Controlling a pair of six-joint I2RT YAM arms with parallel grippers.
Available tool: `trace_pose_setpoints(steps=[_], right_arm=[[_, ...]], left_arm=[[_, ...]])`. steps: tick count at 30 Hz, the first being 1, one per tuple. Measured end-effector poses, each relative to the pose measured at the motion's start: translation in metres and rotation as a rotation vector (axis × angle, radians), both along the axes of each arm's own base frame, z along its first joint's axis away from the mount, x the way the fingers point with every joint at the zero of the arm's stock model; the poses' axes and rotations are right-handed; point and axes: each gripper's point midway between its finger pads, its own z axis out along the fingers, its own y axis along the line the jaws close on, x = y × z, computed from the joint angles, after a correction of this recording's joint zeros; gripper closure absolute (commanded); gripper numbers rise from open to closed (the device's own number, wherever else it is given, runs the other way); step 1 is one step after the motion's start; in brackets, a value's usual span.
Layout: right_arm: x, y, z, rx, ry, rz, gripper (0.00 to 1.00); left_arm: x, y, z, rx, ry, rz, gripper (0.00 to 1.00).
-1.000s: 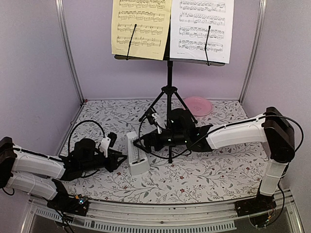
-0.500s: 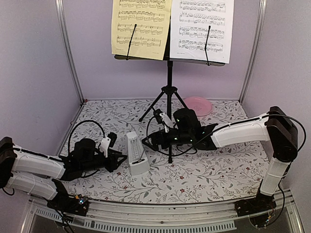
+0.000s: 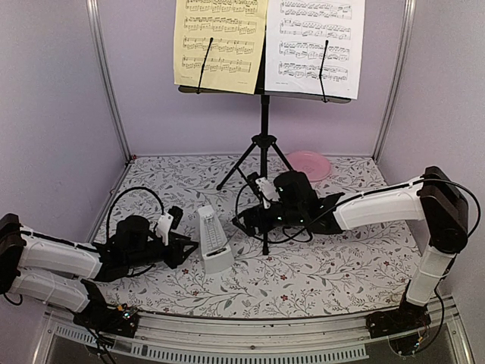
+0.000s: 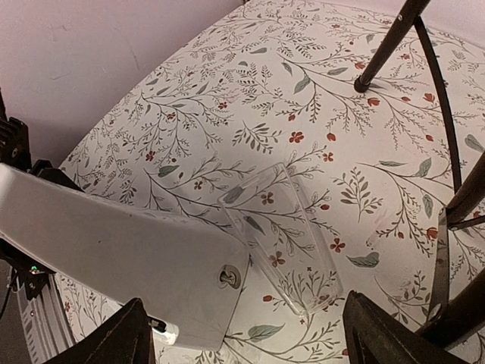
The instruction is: Set up the instrument practice props
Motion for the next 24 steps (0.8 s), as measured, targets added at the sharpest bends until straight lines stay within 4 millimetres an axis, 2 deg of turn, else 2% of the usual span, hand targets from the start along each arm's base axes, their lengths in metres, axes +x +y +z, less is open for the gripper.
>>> trace_pose_setpoints(steps=[7, 15, 21, 24], right_arm=[[0.001, -0.014, 0.003, -0.017, -0.010, -0.024, 0.14], [0.010, -0.036, 0.039, 0.028, -0.060, -0.076, 0.15], [0.020, -0.074, 0.055, 0.047, -0.081, -0.145, 0.15], [0.022, -0.093, 0.064, 0.059, -0.096, -0.178, 0.15]], left_arm=[[0.001, -0.001, 0.001, 0.004, -0.005, -0.003, 0.64], [0.002, -0.002, 0.001, 0.009, -0.005, -0.004, 0.64], [0.003, 0.000, 0.001, 0.013, -0.003, 0.004, 0.64], [0.009, 0.009, 0.004, 0.011, -0.008, 0.038, 0.65]])
